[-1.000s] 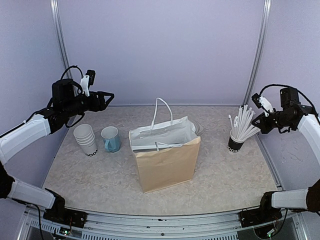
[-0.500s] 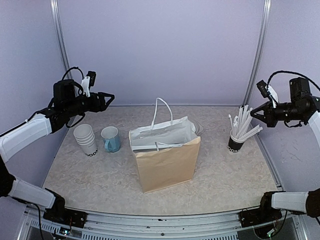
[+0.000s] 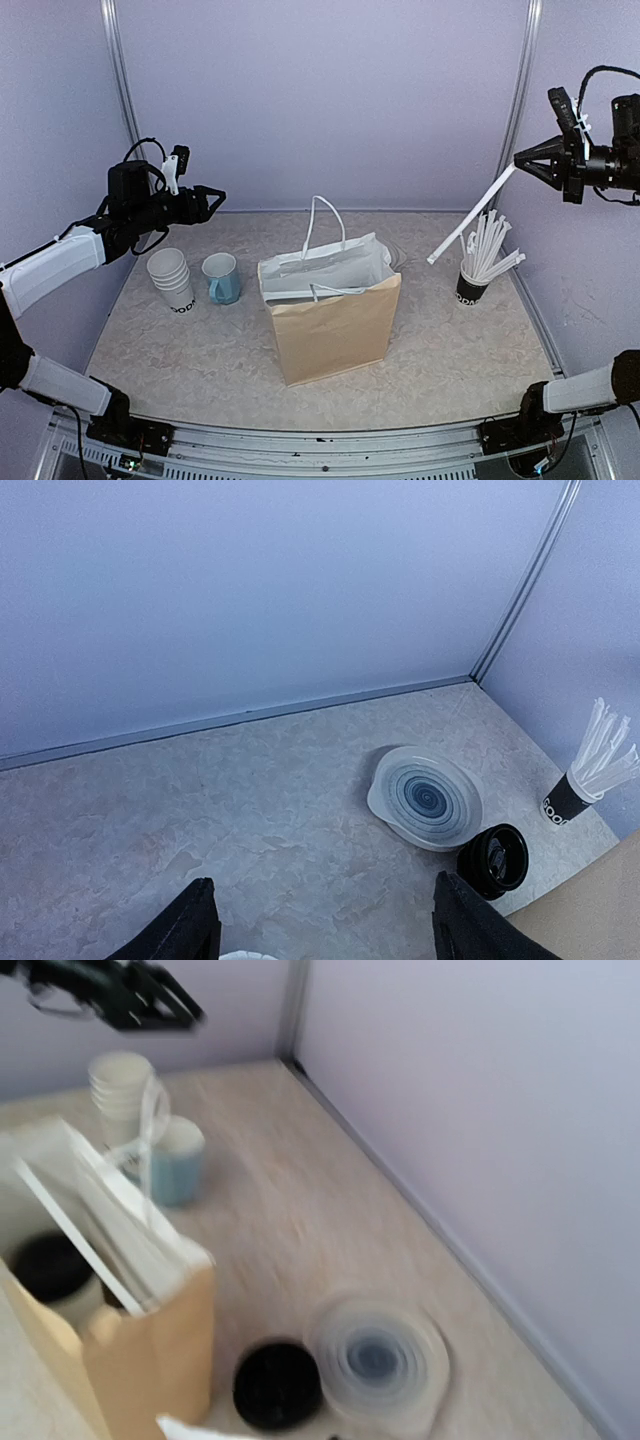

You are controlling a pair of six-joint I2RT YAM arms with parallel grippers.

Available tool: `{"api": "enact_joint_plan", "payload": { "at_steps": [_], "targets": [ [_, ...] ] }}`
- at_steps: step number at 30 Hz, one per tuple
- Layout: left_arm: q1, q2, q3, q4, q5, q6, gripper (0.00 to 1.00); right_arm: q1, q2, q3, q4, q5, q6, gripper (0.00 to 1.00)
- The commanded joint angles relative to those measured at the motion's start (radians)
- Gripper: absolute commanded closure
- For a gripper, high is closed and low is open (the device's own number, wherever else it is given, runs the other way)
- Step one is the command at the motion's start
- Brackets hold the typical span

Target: Pack the takeout coffee

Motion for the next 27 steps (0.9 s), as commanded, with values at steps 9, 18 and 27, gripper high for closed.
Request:
{"api": "enact_joint_plan", "payload": {
  "at_steps": [9,18,27],
  "targets": [
    [0.028,0.013,-0.001,0.017,0.018,-0.007,0.29,0.068,0.161,0.199,-0.065,-0.235,-0.003,1.0],
    [0.044,0.027,0.0,0.015,0.015,-0.005,0.29,0.273,0.245,0.205,-0.031,-0.14,0.016,1.0],
    [0.056,0.05,0.005,0.011,0.036,-0.01,0.29,0.477,0.318,0.197,0.04,0.096,0.051,1.0]
  ]
}}
